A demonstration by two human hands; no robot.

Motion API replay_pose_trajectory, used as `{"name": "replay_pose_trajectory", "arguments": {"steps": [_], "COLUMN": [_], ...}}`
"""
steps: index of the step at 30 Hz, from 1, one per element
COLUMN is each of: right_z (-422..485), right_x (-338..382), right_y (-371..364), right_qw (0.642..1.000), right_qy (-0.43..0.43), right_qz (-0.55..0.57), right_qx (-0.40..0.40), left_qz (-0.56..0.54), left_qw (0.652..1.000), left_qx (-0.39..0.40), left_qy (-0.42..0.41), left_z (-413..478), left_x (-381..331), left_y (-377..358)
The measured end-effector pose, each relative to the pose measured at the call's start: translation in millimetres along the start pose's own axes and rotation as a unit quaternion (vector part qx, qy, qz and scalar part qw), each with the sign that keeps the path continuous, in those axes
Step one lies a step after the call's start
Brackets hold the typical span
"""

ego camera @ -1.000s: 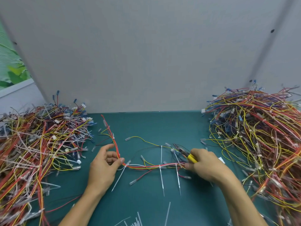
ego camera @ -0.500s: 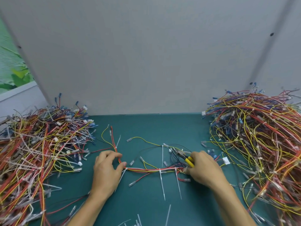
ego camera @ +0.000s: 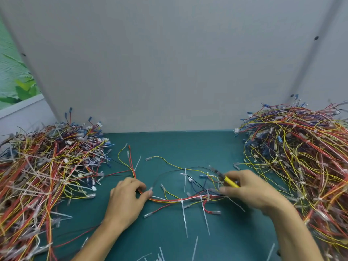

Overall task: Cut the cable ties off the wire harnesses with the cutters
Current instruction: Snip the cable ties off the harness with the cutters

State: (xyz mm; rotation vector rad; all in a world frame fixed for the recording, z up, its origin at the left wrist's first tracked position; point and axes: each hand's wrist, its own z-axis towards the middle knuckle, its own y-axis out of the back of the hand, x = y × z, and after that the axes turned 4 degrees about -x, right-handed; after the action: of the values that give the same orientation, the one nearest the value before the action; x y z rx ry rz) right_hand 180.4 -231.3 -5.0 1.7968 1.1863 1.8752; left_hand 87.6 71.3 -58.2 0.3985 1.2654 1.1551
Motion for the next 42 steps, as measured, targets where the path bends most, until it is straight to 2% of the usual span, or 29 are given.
{"name": "replay_pose_trajectory", "arguments": {"steps": [3, 6, 10, 13, 19, 29, 37, 42], "right_z": [-0.5, -0.6, -1.9, -3.6, -1.8, 3.9, 11.3, 10.5], "right_x": [-6.1, -9.6, -13.0, -9.7, -4.6, -6.7, -8.2, -7.5], "right_y": [8.6, 10.7, 13.0, 12.6, 3.2, -5.0, -19.4, -19.3], "right_qw": [0.992, 0.987, 0.997, 0.995, 0.988, 0.990, 0.986, 0.988], "right_qy": [-0.004, -0.023, -0.036, -0.022, -0.001, 0.053, -0.015, -0.025], "right_qz": [0.096, 0.108, 0.009, -0.091, -0.155, -0.118, -0.152, -0.142], "right_qx": [-0.082, -0.117, -0.067, -0.024, 0.009, -0.048, -0.061, -0.062], "left_qz": [0.045, 0.053, 0.025, -0.003, -0.069, -0.093, -0.085, -0.069], "left_qw": [0.997, 0.987, 0.949, 0.929, 0.929, 0.934, 0.934, 0.933], "left_qx": [-0.037, -0.066, -0.044, -0.003, 0.045, 0.032, 0.034, 0.037], "left_qy": [-0.042, -0.138, -0.312, -0.371, -0.361, -0.342, -0.345, -0.351], "left_z": [-0.3, -2.7, -11.1, -15.7, -15.7, -18.9, -20.4, -20.7], "left_x": [-10.1, -30.8, -65.2, -83.1, -88.0, -75.5, -77.0, -79.1], "left_y": [4.4, 6.3, -3.1, -19.5, -50.7, -63.4, -62.3, -60.8]}}
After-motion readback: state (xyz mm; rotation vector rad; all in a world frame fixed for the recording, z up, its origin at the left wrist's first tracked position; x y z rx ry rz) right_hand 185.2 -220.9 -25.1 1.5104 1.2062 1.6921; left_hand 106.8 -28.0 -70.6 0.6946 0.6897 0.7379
